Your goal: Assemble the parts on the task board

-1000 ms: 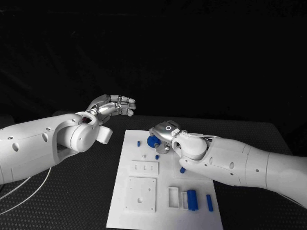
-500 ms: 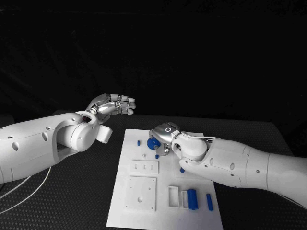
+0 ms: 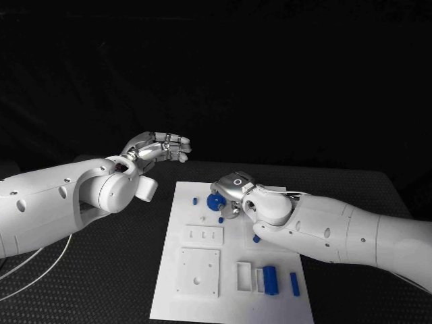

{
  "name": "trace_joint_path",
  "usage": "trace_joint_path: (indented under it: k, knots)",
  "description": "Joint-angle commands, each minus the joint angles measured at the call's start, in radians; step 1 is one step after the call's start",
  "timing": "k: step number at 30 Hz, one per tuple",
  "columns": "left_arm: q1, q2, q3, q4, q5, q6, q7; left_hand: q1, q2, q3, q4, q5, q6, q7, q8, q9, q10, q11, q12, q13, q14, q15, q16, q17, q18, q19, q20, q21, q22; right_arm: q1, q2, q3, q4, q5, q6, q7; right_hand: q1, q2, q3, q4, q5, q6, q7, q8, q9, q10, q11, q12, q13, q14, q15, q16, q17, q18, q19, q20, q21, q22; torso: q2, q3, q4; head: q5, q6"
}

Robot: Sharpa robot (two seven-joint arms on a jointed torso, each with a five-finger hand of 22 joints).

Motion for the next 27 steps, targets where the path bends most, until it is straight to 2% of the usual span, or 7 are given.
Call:
trace_joint_path:
  k: [1, 7, 10, 14, 18, 23, 27]
  knots:
    - [0.0, 0.001, 0.001, 0.001, -0.003, 0.014, 0.007, -0.006, 0.0, 0.003, 0.002, 0.001, -0.007, 0.0, -0.004, 0.001, -0.005, 0.001, -0.006, 0.001, -0.004, 0.001, -0.004, 0.001, -0.009, -0.005, 0.002, 0.002, 0.001, -0.001, 0.0, 0.0, -0.002, 0.026, 0.008, 0.008, 0.0, -0.013, -0.002, -0.001, -0.005, 0.159, 0.017, -0.022, -0.013, -0.026, 0.004, -0.006, 0.001, -0.004, 0.01, -0.005, 0.002, 0.013, 0.003, -0.002, -0.005, 0.008, 0.0, -0.0004, 0.0001, 0.0, 0.001]
    - [0.0, 0.002, 0.0, 0.0, -0.003, 0.014, 0.007, -0.009, 0.001, 0.002, 0.004, 0.0, -0.007, 0.001, -0.005, 0.001, -0.005, 0.001, -0.006, 0.002, -0.004, 0.002, -0.005, 0.001, -0.01, -0.005, 0.002, 0.002, 0.002, -0.001, -0.001, 0.0, -0.012, 0.1, 0.048, 0.041, 0.014, -0.03, 0.008, -0.01, 0.021, 0.082, 0.035, -0.069, -0.04, -0.038, 0.024, -0.01, 0.001, -0.009, 0.029, -0.008, 0.004, 0.013, -0.003, -0.001, -0.011, 0.007, 0.0, -0.0008, 0.0011, -0.003, 0.0]
    - [0.0, 0.002, 0.0, 0.0, -0.003, 0.015, 0.007, -0.012, 0.003, 0.002, 0.007, 0.001, -0.008, 0.001, -0.005, 0.002, -0.005, 0.002, -0.007, 0.002, -0.003, 0.002, -0.005, 0.001, -0.01, -0.004, 0.002, 0.001, 0.002, -0.001, -0.005, 0.0, -0.013, 0.108, 0.056, 0.046, 0.019, -0.034, 0.016, -0.024, 0.199, 0.036, 0.031, -0.09, -0.053, -0.051, 0.02, -0.01, 0.004, -0.015, 0.027, -0.012, 0.006, 0.013, -0.011, 0.007, -0.015, 0.01, 0.0, -0.0012, 0.002, -0.002, 0.0]
    - [0.0, 0.0, 0.0, -0.001, -0.003, 0.015, 0.007, -0.012, 0.003, 0.002, 0.007, 0.001, -0.008, 0.001, -0.005, 0.002, -0.005, 0.002, -0.007, 0.002, -0.003, 0.002, -0.005, 0.001, -0.01, -0.004, 0.002, 0.001, 0.002, -0.001, -0.013, 0.0, -0.011, 0.108, 0.03, 0.047, 0.042, -0.002, 0.044, -0.052, 0.326, 0.039, 0.028, -0.086, -0.054, -0.057, 0.019, -0.009, 0.006, -0.02, 0.032, -0.014, 0.008, 0.012, -0.018, 0.009, -0.017, 0.012, 0.0, -0.0007, 0.0018, -0.001, -0.001]
    - [0.0, 0.0, 0.0, -0.002, -0.003, 0.015, 0.007, -0.013, 0.004, 0.002, 0.008, 0.001, -0.008, 0.001, -0.006, 0.002, -0.005, 0.002, -0.007, 0.002, -0.004, 0.002, -0.005, 0.001, -0.01, -0.004, 0.002, 0.001, 0.002, 0.0, -0.024, 0.0, -0.01, 0.129, -0.044, 0.061, 0.038, 0.015, 0.048, -0.066, 0.336, 0.044, 0.033, -0.081, -0.055, -0.057, 0.021, -0.005, 0.007, -0.018, 0.026, -0.013, 0.009, 0.013, -0.015, 0.012, -0.015, 0.015, 0.0, -0.0007, 0.0002, -0.002, 0.001]
    - [0.001, -0.001, 0.0, -0.007, -0.003, 0.014, 0.008, -0.013, 0.004, 0.002, 0.008, 0.001, -0.008, 0.001, -0.006, 0.002, -0.005, 0.002, -0.007, 0.003, -0.004, 0.002, -0.005, 0.001, -0.009, -0.005, 0.002, 0.001, 0.002, 0.009, -0.045, 0.0, -0.004, 0.256, -0.175, 0.149, 0.013, -0.018, 0.04, -0.048, 0.275, 0.05, 0.033, -0.075, -0.059, -0.05, 0.022, -0.002, 0.007, -0.013, 0.027, -0.014, 0.01, 0.013, -0.006, 0.013, -0.013, 0.014, -0.002, -0.001, -0.001, -0.001, 0.003]
    - [0.001, 0.0, 0.0, -0.013, -0.003, 0.015, 0.009, -0.012, 0.004, 0.002, 0.008, 0.001, -0.008, 0.001, -0.006, 0.002, -0.005, 0.001, -0.007, 0.003, -0.004, 0.002, -0.005, 0.002, -0.009, -0.005, 0.002, 0.001, 0.002, 0.029, -0.074, 0.002, 0.018, 0.371, -0.217, 0.227, -0.03, -0.04, -0.037, -0.026, 0.156, 0.055, 0.033, -0.069, -0.06, -0.046, 0.022, 0.001, 0.007, -0.01, 0.026, -0.012, 0.013, 0.013, 0.002, 0.008, -0.01, 0.013, -0.002, 0.0004, -0.0008, -0.004, 0.008]
